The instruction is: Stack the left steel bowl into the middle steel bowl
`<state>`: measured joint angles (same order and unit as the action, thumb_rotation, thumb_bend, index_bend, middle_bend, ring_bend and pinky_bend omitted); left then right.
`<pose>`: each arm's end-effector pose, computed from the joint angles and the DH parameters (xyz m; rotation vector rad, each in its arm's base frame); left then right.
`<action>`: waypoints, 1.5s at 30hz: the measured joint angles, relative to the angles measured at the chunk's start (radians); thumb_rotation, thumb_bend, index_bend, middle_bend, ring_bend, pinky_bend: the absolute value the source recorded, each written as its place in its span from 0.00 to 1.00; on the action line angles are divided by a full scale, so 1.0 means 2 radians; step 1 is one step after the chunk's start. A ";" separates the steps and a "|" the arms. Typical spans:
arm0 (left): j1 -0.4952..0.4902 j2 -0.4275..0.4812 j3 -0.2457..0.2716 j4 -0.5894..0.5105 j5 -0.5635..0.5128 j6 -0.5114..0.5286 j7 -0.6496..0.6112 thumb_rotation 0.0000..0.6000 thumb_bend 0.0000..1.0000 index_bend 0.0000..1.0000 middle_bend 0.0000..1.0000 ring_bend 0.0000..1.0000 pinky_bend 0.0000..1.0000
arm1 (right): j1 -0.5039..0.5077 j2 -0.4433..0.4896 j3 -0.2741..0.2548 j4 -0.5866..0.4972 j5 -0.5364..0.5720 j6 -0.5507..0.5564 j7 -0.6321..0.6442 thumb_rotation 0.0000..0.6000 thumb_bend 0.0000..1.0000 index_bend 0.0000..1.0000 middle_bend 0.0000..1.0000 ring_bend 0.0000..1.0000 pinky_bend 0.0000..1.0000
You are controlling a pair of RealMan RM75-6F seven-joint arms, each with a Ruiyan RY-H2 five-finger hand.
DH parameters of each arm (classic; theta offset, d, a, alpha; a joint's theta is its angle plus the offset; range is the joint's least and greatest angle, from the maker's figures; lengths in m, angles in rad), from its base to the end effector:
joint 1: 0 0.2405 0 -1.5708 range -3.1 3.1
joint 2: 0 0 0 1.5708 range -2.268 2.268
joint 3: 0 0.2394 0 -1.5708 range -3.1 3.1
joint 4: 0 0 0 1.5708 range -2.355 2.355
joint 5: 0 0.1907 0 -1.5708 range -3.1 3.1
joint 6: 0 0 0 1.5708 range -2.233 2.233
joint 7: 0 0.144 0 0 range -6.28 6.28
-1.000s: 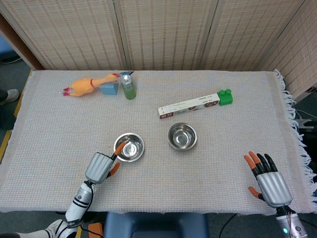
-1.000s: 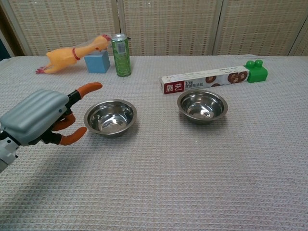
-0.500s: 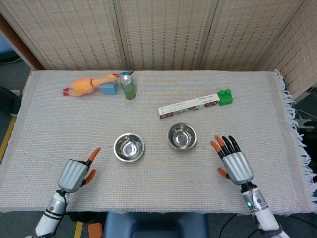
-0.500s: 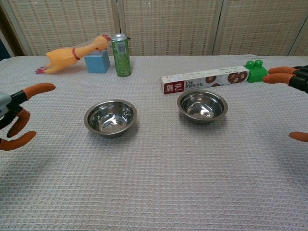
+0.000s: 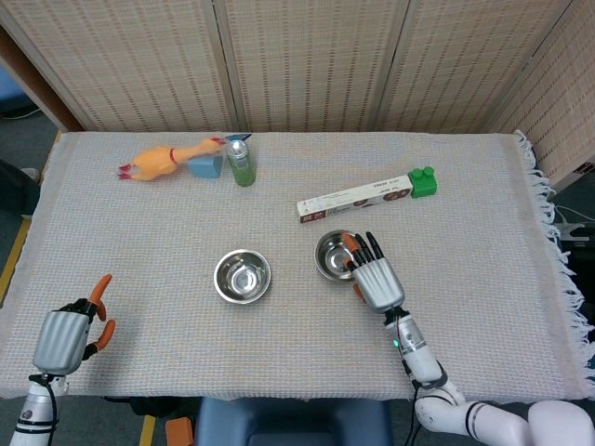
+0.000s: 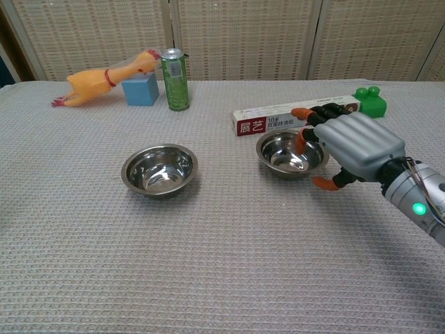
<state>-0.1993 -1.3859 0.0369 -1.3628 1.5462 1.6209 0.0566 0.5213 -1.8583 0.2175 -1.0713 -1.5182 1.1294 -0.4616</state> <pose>-0.2765 0.1957 0.1113 -1.4707 -0.7393 -1.0221 -0.1724 -0.2997 -0.0407 1.7922 -0.5482 0.8752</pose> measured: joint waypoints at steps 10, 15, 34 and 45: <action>0.007 0.011 -0.013 -0.005 0.003 -0.006 -0.011 1.00 0.40 0.00 0.55 0.48 0.66 | 0.044 -0.072 0.004 0.093 0.016 -0.004 0.028 1.00 0.41 0.77 0.02 0.00 0.00; 0.008 0.011 -0.014 -0.005 0.009 -0.009 -0.008 1.00 0.40 0.00 0.55 0.48 0.66 | 0.045 -0.072 -0.002 0.093 0.009 0.020 0.043 1.00 0.43 0.82 0.04 0.00 0.00; 0.016 0.024 -0.023 -0.014 0.019 -0.010 -0.029 1.00 0.40 0.00 0.55 0.48 0.66 | 0.086 -0.065 0.013 -0.071 0.019 0.005 -0.021 1.00 0.43 0.77 0.04 0.00 0.00; 0.022 0.036 -0.028 -0.020 0.023 -0.006 -0.049 1.00 0.40 0.00 0.55 0.48 0.66 | 0.135 -0.145 0.050 -0.028 0.080 -0.036 -0.046 1.00 0.43 0.68 0.04 0.00 0.00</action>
<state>-0.1559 -1.3140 -0.0192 -1.4037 1.5915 1.6085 -0.0421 0.7906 -2.1489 0.3168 -1.1271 -1.3586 1.0576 -0.5542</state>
